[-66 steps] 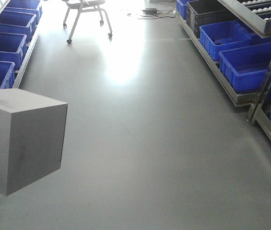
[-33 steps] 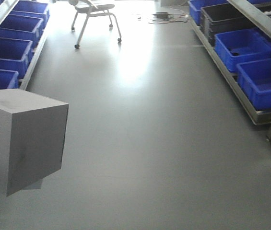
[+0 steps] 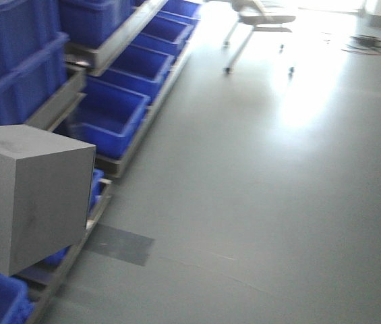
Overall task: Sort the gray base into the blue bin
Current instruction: 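Turn the base to face the open blue bins on the shelf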
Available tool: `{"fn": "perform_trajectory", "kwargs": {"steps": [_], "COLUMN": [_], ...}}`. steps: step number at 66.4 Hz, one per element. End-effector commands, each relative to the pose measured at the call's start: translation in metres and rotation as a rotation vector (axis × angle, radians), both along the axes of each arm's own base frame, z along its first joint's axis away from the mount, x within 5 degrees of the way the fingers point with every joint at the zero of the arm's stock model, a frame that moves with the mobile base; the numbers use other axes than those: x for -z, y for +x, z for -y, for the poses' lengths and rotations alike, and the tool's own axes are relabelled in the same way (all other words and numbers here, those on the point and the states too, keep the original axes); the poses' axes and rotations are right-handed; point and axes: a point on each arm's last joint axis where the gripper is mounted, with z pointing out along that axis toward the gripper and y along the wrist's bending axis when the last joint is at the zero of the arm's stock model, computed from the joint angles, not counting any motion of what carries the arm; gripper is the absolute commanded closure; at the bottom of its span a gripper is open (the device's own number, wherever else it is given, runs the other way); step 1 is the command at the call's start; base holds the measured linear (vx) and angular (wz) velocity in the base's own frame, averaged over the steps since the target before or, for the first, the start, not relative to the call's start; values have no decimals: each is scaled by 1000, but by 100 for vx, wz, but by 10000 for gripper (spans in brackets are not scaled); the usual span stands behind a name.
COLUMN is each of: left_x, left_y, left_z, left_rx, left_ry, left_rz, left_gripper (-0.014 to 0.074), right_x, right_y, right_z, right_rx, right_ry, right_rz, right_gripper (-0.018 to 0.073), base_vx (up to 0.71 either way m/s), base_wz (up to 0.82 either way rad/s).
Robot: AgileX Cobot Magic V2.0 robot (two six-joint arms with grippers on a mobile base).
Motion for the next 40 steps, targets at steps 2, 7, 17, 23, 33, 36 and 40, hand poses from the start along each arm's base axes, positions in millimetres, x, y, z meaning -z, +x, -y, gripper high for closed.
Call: {"fn": "perform_trajectory", "kwargs": {"steps": [2, 7, 17, 23, 33, 36, 40], "left_x": [-21, -21, -21, -21, -21, -21, -21], "left_y": [-2, -2, -2, -2, -2, -2, -2], "left_z": [-3, -3, -3, -3, -3, -3, -3], "left_rx": [-15, -15, -15, -15, -15, -15, -15], "left_ry": [-84, -84, -84, -84, -84, -84, -84], "left_rz": [114, 114, 114, 114, 114, 114, 114], "left_gripper": [603, 603, 603, 603, 603, 603, 603], "right_x": [-5, -5, -5, -5, -5, -5, -5], "right_y": [2, 2, 2, 2, 2, 2, 2], "right_z": [0, 0, 0, 0, 0, 0, 0], "right_rx": [2, 2, 2, 2, 2, 2, 2], "right_ry": [-20, -20, -20, -20, -20, -20, -20], "right_rz": [51, 51, 51, 51, 51, 51, 51], "right_gripper": [564, 564, 564, 564, 564, 564, 564], "base_vx": [23, 23, 21, 20, 20, 19, 19], "base_wz": [87, 86, 83, 79, 76, 74, 73]}}
